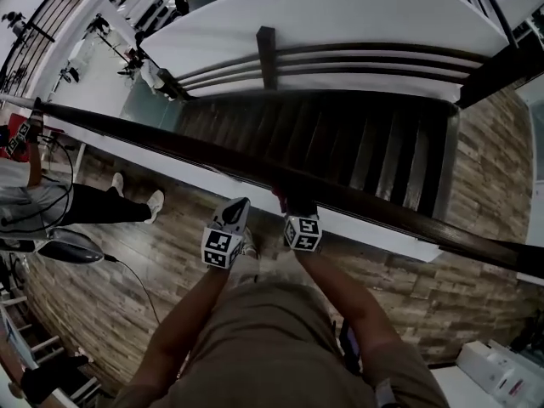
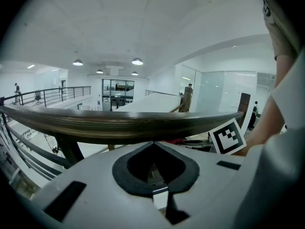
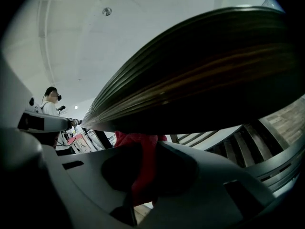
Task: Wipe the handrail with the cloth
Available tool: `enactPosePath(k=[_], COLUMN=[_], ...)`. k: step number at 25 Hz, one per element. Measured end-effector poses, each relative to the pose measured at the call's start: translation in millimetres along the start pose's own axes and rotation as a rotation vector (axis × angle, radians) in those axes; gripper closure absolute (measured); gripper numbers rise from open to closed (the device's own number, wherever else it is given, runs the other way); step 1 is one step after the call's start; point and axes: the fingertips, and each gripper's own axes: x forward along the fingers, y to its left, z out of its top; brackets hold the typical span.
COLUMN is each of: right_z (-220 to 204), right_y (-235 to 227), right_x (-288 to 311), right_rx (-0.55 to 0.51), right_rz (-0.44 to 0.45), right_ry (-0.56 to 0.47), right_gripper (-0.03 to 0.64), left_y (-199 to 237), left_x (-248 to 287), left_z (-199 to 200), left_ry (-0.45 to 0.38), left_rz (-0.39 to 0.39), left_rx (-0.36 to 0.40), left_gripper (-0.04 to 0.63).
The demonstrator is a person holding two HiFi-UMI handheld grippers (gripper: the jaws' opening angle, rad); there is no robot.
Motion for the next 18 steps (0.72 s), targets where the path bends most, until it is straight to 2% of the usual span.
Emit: enactPosePath(k=[5, 10, 18], right_z=[4, 12, 5], right_y=[-43, -89, -113], right_x=[-30, -59, -88], right_rx=[-0.009, -0.022, -0.021], right_rz=[0.035, 0.04, 0.01], right_ry=[0.032, 0.05, 0.059], right_gripper=[0.54, 0.54, 0.54], left_y=[-60, -114, -130], left_x=[22, 41, 38], left_z=[1, -3, -23], left_ry=[0.005, 0.013, 0.022], left_rz=[0.013, 0.006, 0.012], left_rx=[-0.022, 0.023, 0.0], left_gripper=[0.58, 0.58, 0.58])
